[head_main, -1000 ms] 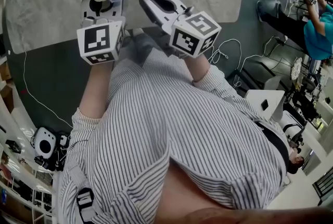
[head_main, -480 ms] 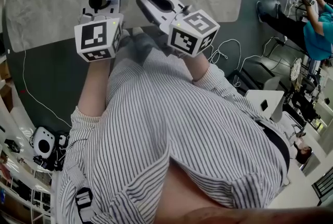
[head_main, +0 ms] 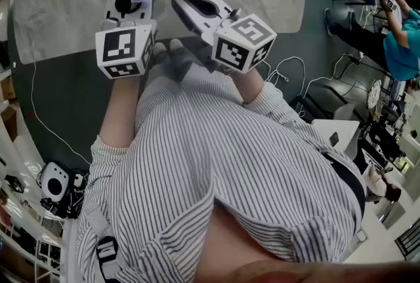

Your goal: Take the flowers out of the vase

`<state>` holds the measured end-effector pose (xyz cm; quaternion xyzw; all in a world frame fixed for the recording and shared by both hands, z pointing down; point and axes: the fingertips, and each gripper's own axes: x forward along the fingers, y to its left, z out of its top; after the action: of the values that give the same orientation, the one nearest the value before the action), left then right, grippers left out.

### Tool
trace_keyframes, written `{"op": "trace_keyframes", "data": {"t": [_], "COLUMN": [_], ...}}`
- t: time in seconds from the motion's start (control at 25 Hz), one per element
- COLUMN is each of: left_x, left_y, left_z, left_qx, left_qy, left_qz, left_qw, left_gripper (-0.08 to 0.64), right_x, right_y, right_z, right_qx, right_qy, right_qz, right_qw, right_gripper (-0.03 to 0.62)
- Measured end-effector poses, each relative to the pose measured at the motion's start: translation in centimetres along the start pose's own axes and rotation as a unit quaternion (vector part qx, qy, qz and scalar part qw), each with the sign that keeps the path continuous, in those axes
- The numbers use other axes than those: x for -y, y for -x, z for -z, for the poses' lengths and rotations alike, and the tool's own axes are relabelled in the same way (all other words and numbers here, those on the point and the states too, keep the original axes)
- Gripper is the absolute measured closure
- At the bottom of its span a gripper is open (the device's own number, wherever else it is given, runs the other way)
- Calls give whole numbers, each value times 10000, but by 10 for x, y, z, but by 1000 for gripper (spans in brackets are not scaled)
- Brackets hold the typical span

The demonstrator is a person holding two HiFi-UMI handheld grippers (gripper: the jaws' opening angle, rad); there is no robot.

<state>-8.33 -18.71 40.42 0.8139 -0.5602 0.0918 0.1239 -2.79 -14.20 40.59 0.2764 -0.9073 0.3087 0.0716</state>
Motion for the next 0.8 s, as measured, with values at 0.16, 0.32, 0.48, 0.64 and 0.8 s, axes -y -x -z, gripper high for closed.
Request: {"op": "trace_keyframes", "data": {"t": [0.16, 0.32, 0.48, 0.64, 0.8], "left_x": [6, 10, 7, 2, -2], "left_y": [7, 15, 23, 28, 35], "left_z": [-9, -23, -37, -48, -65], "left_qx": [85, 184, 294, 465, 659], "left_qy": [-25, 46, 117, 190, 195], "left_qz": [47, 73, 105, 41, -38], "left_qw": [10000, 9998, 9994, 9987, 9976], "left_gripper": [512, 512, 512, 514, 514], "right_x": [-6, -11, -20, -25, -26], "right_y": [7, 12, 10, 9, 13], "right_z": [-5, -14, -27, -39, -58], "right_qx": [95, 203, 327, 433, 567], "right_qy": [88, 181, 300, 503, 689], "right_qz": [-52, -83, -124, -204, -218], "right_qw": [9999, 9996, 9989, 9976, 9958], "right_gripper": [577, 577, 577, 577, 577]}}
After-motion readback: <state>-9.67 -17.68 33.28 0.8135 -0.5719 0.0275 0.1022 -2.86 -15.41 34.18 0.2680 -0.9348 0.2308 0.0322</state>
